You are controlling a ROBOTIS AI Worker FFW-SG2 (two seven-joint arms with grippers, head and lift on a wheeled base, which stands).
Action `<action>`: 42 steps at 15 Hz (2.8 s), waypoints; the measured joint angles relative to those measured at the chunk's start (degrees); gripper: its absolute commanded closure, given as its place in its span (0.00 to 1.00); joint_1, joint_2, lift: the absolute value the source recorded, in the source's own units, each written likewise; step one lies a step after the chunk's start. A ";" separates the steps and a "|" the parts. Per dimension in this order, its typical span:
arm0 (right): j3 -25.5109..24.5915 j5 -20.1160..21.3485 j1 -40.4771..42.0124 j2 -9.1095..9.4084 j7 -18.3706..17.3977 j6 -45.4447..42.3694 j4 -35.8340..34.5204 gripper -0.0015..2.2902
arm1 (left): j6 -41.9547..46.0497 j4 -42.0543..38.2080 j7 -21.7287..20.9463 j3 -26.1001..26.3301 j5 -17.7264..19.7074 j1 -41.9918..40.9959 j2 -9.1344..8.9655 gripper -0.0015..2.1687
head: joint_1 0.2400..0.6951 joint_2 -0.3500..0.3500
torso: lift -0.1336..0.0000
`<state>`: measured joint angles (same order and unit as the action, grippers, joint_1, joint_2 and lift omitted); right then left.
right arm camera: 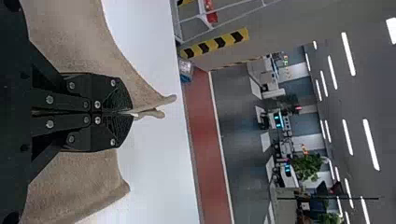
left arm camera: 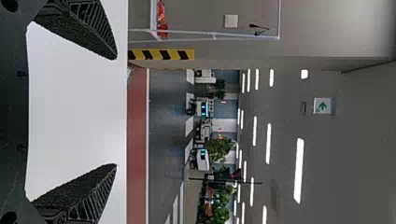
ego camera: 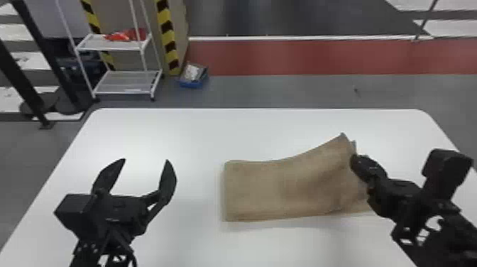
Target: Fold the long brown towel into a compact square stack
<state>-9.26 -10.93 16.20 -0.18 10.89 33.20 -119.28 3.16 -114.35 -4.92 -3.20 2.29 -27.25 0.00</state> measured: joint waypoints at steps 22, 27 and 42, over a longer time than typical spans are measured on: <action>-17.66 -3.69 -6.86 0.00 5.20 15.54 7.43 0.04 | -1.37 0.50 -0.53 0.56 -0.53 0.52 0.00 0.02 | 1.00 0.26 | 0.14; -16.92 -1.40 -11.11 0.00 5.95 14.77 14.99 0.06 | -1.55 -0.08 -0.36 0.12 -0.58 0.30 0.00 0.02 | 1.00 0.28 | 0.14; -17.17 -2.50 -11.81 -1.00 12.31 14.22 16.07 0.88 | -1.54 0.09 -0.44 -0.40 -0.23 0.13 0.00 0.02 | 1.00 0.31 | 0.14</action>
<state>-26.43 -13.43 4.38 -1.17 23.20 47.43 -103.21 1.62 -114.27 -5.36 -3.60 2.05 -27.13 0.00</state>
